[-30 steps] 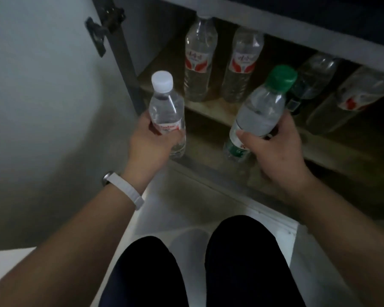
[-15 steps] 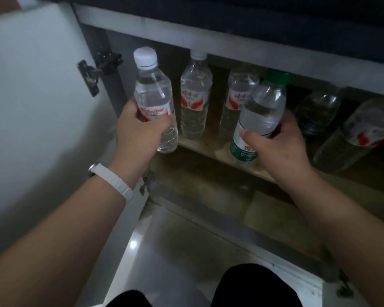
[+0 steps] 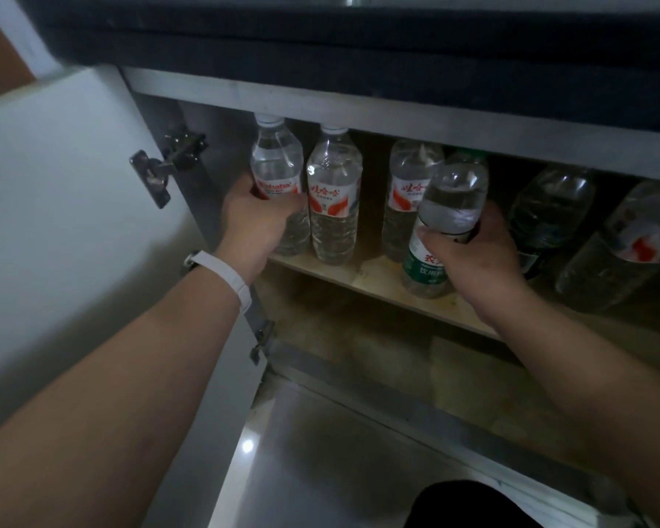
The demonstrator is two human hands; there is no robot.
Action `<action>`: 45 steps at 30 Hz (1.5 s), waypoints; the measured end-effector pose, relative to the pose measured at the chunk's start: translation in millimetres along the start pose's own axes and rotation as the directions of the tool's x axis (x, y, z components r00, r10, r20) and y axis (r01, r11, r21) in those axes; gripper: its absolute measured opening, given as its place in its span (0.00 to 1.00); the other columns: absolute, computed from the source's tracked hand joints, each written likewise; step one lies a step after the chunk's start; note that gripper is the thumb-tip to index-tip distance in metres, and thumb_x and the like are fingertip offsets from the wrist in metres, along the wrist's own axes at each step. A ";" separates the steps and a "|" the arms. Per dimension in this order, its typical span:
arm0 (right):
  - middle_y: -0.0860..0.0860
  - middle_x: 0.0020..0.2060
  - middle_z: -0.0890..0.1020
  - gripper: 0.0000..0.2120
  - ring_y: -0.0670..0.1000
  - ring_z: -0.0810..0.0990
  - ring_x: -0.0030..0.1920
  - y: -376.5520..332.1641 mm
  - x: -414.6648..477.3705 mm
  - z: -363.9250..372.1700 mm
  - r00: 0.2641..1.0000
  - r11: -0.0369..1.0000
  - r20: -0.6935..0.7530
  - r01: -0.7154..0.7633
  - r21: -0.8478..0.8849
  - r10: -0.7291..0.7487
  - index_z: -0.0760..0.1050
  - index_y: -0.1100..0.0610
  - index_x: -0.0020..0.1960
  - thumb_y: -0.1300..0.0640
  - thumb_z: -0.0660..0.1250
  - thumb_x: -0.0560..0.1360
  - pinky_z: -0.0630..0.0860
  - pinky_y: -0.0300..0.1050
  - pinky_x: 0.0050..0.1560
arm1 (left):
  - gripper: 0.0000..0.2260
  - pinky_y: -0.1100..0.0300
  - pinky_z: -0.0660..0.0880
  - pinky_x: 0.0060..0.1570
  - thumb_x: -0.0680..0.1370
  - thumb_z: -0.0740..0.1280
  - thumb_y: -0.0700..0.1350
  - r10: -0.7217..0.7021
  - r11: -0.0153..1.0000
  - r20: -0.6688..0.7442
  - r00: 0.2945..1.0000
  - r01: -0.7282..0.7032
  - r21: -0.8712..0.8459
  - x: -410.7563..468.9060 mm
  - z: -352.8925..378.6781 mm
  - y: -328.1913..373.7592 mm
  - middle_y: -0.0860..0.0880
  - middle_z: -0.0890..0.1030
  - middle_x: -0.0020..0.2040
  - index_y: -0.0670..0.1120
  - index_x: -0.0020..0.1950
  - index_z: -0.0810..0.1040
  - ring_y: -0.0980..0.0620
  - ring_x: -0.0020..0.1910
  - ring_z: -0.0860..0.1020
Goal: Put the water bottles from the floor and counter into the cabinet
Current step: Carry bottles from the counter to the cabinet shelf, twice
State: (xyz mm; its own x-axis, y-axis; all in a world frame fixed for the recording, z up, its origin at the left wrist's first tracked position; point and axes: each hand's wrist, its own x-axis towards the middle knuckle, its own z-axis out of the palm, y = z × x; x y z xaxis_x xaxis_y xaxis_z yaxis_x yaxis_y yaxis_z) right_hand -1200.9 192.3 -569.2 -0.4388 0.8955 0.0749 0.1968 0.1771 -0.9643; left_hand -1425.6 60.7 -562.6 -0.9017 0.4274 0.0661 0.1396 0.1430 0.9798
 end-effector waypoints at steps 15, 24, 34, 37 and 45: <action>0.36 0.51 0.73 0.30 0.39 0.73 0.52 5.0 -3.7 -0.3 1.000 0.999 0.016 -0.008 -0.034 0.009 0.67 0.44 0.69 0.51 0.76 0.71 0.70 0.34 0.48 | 0.28 0.54 0.76 0.59 0.70 0.79 0.51 0.044 0.994 0.047 0.998 -0.049 0.101 6.9 4.6 -13.6 0.58 0.81 0.56 0.53 0.67 0.73 0.56 0.56 0.79; 0.42 0.60 0.75 0.29 0.40 0.75 0.56 3.2 -28.4 -11.4 0.999 0.999 0.051 -0.001 -0.047 0.004 0.63 0.48 0.73 0.49 0.70 0.75 0.73 0.41 0.59 | 0.21 0.77 0.64 0.48 0.77 0.72 0.48 0.225 0.947 0.094 0.970 -0.240 0.212 -57.6 -13.0 -10.4 0.67 0.72 0.56 0.59 0.67 0.70 0.76 0.50 0.70; 0.47 0.63 0.76 0.24 0.47 0.74 0.62 15.3 -80.0 -25.3 0.980 0.860 0.134 0.191 -0.473 -0.144 0.71 0.49 0.69 0.42 0.65 0.75 0.73 0.49 0.62 | 0.27 0.53 0.62 0.73 0.78 0.68 0.51 0.285 0.697 0.434 0.855 -0.496 0.518 -127.1 -42.4 -49.8 0.51 0.67 0.76 0.50 0.77 0.67 0.50 0.75 0.63; 0.48 0.66 0.73 0.28 0.51 0.71 0.65 10.0 -95.1 -23.9 0.933 0.661 0.286 0.357 -0.660 -0.218 0.70 0.51 0.70 0.38 0.59 0.75 0.73 0.51 0.60 | 0.26 0.46 0.63 0.73 0.78 0.69 0.51 0.291 0.615 0.487 0.824 -0.551 0.565 -138.6 -48.2 -53.6 0.48 0.67 0.76 0.48 0.76 0.69 0.46 0.75 0.64; 0.52 0.66 0.74 0.27 0.56 0.70 0.66 -6.0 -111.4 -19.9 0.860 0.452 0.487 0.499 -0.739 -0.153 0.71 0.52 0.68 0.38 0.55 0.76 0.75 0.54 0.58 | 0.23 0.40 0.70 0.67 0.77 0.65 0.52 0.337 0.354 0.602 0.724 -0.690 0.632 -153.1 -63.3 -43.9 0.43 0.73 0.72 0.46 0.71 0.74 0.40 0.71 0.69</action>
State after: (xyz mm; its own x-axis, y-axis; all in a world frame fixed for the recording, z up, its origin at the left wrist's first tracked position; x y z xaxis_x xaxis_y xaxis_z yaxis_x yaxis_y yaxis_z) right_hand -1135.8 99.5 -566.7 -0.8343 0.5441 0.0884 0.5182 0.8288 -0.2109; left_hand -1319.6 -67.6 -603.8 -0.3592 0.8949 0.2647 0.9300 0.3195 0.1818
